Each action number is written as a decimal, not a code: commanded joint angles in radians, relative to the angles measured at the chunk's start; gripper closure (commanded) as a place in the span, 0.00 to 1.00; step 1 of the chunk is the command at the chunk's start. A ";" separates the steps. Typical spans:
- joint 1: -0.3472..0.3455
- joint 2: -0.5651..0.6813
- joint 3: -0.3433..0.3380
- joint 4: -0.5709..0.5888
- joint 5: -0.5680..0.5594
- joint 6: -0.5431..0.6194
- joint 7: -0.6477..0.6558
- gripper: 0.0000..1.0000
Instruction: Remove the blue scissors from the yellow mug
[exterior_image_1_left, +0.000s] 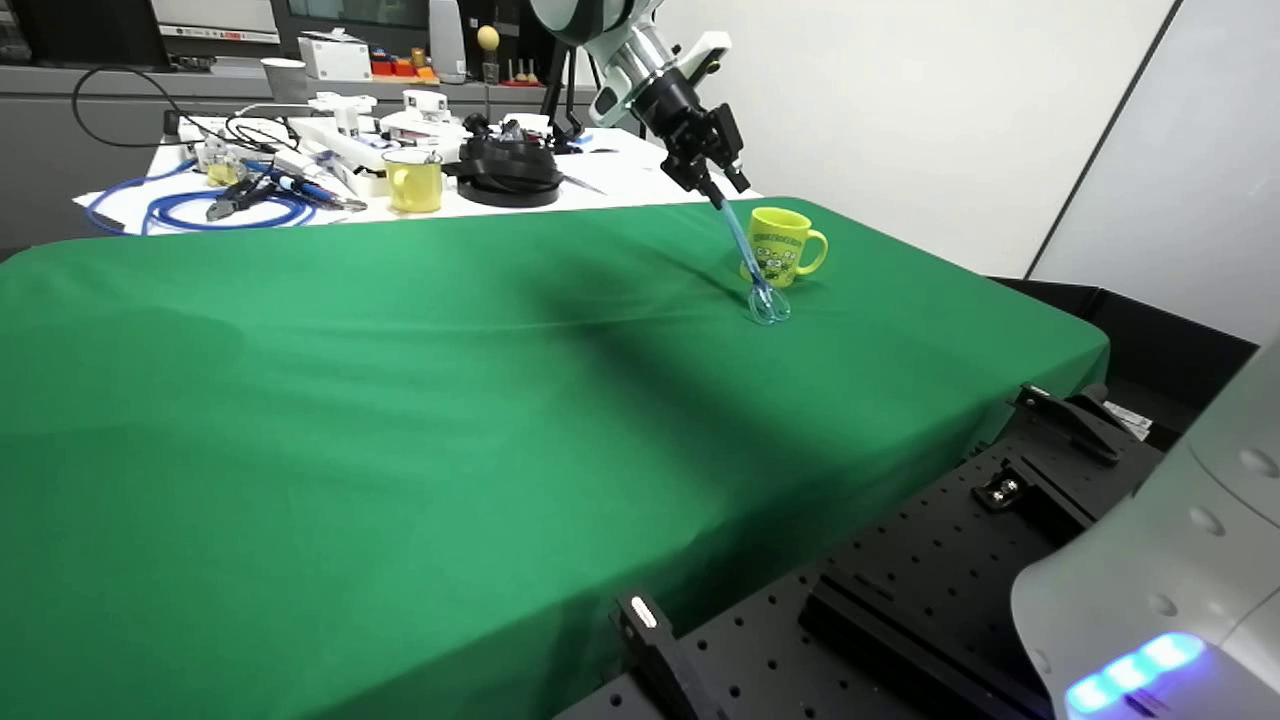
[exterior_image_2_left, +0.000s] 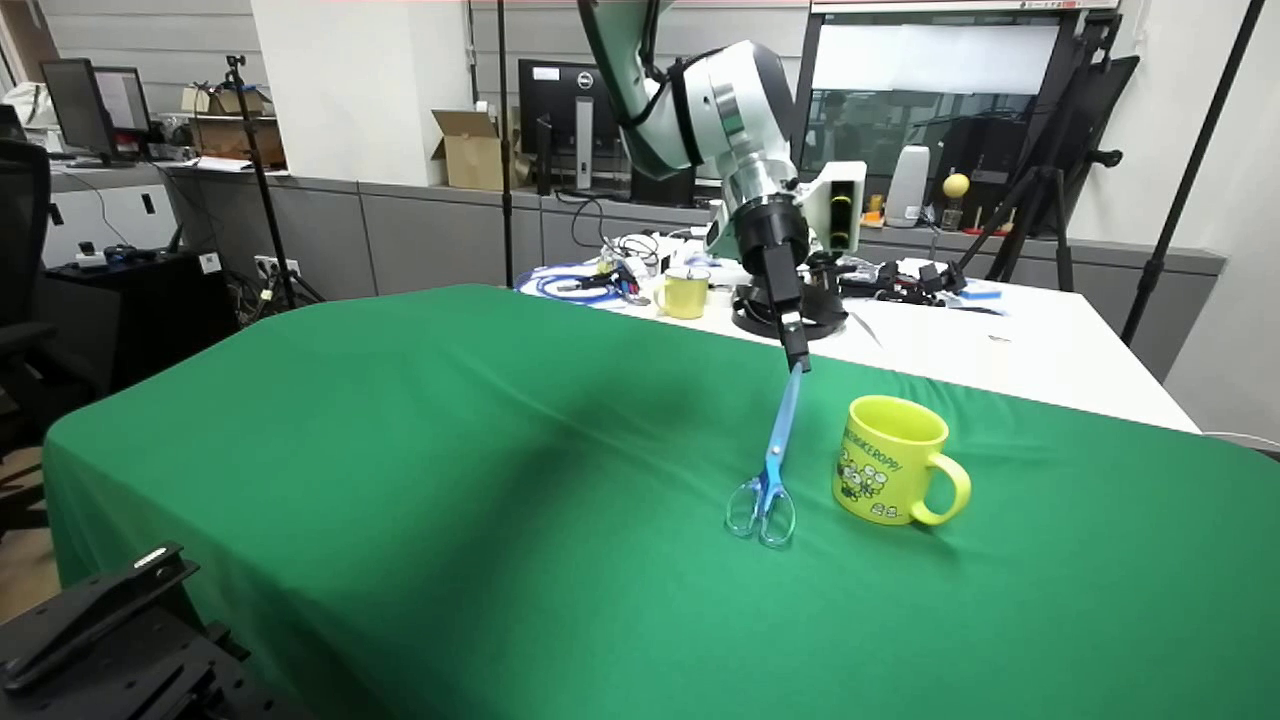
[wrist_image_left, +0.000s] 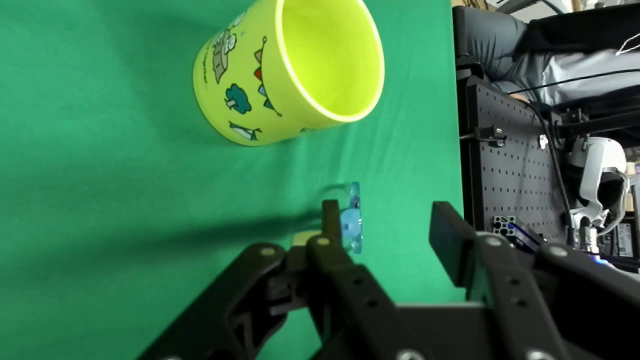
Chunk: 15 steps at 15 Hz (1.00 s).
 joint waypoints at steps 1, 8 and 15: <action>0.004 0.000 -0.002 0.062 0.002 -0.036 -0.003 0.18; 0.006 -0.045 -0.005 0.082 -0.002 -0.028 -0.001 0.00; 0.003 -0.048 -0.003 0.069 -0.001 -0.010 -0.001 0.00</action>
